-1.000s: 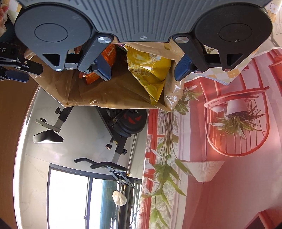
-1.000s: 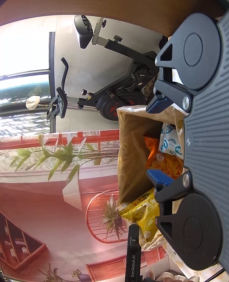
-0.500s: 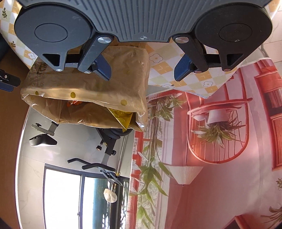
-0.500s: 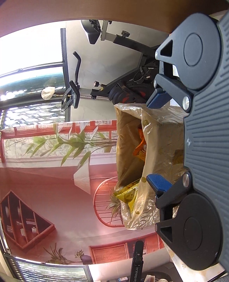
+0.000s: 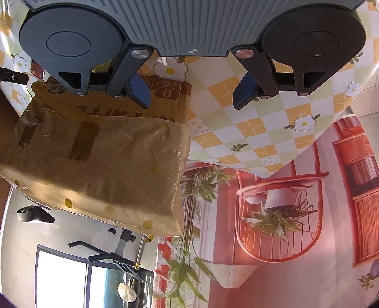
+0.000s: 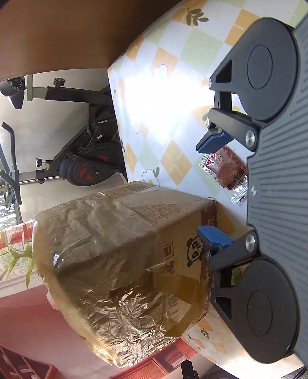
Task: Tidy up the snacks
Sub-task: 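Move both tools back down to the snacks on the table, then grasp the red meat packet with the right tool, then grasp the small clear orange-snack packet with the left tool while the right tool holds the red packet, then carry the red packet and orange-snack packet over the open box, then open both tools to drop the packets into the box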
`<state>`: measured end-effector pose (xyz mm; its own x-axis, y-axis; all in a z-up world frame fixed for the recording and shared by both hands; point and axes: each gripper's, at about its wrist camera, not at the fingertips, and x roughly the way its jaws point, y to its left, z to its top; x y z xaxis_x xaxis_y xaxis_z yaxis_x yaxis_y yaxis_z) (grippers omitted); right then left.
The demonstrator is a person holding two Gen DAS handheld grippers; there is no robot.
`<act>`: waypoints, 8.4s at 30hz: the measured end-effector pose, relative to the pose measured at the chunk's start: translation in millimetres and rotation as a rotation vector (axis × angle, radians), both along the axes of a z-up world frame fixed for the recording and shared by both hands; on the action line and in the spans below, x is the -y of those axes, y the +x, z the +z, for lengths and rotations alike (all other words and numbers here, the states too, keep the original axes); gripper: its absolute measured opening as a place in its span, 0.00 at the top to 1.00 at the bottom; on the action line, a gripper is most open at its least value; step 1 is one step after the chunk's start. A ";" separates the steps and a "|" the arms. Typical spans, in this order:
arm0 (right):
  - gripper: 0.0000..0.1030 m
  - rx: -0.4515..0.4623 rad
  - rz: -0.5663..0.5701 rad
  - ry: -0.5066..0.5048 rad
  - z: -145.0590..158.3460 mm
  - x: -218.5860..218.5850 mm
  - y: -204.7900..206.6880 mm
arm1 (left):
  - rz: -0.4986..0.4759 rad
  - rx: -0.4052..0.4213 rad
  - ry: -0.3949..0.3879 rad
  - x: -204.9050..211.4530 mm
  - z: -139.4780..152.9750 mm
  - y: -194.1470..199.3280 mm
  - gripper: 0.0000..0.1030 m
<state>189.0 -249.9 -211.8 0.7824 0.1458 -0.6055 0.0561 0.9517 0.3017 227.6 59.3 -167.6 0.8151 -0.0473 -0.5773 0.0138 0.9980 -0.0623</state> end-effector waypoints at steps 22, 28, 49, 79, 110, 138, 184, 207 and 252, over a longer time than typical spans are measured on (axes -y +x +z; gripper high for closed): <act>0.30 -0.102 0.040 -0.268 -39.0 -31.2 19.8 | -0.037 -0.105 0.020 15.1 -25.0 7.3 0.36; 0.33 -0.045 0.031 -0.301 -45.8 -35.6 7.5 | -0.078 -0.172 -0.014 31.4 -47.5 -0.2 0.39; 0.58 0.013 0.114 -0.245 -43.9 -37.1 0.3 | -0.136 -0.201 0.165 80.3 -71.4 5.5 0.37; 0.59 0.038 0.123 -0.225 -44.0 -37.1 -4.6 | -0.231 -0.182 0.050 58.9 -60.9 48.1 0.64; 0.58 0.032 0.131 -0.211 -45.1 -35.1 -1.9 | -0.390 -0.180 0.034 96.0 -96.0 26.5 0.68; 0.58 0.032 0.131 -0.205 -46.1 -34.5 -1.8 | -0.363 -0.240 -0.122 68.4 -103.4 56.3 0.68; 0.58 -0.022 0.124 -0.300 -44.8 -51.4 2.4 | -0.215 -0.120 -0.002 79.7 -93.7 3.7 0.82; 0.75 0.088 0.049 -0.221 -1.2 -60.4 -59.7 | -0.204 0.001 -0.110 54.5 -44.8 -36.8 0.82; 0.65 0.334 0.066 -0.111 139.5 -52.4 58.9 | -0.197 0.095 -0.087 50.6 83.5 88.5 0.41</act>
<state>247.9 -197.5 -72.3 0.9308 0.1503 -0.3333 -0.0908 0.9781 0.1874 316.1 8.7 -84.2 0.8354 -0.2576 -0.4854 0.2181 0.9662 -0.1375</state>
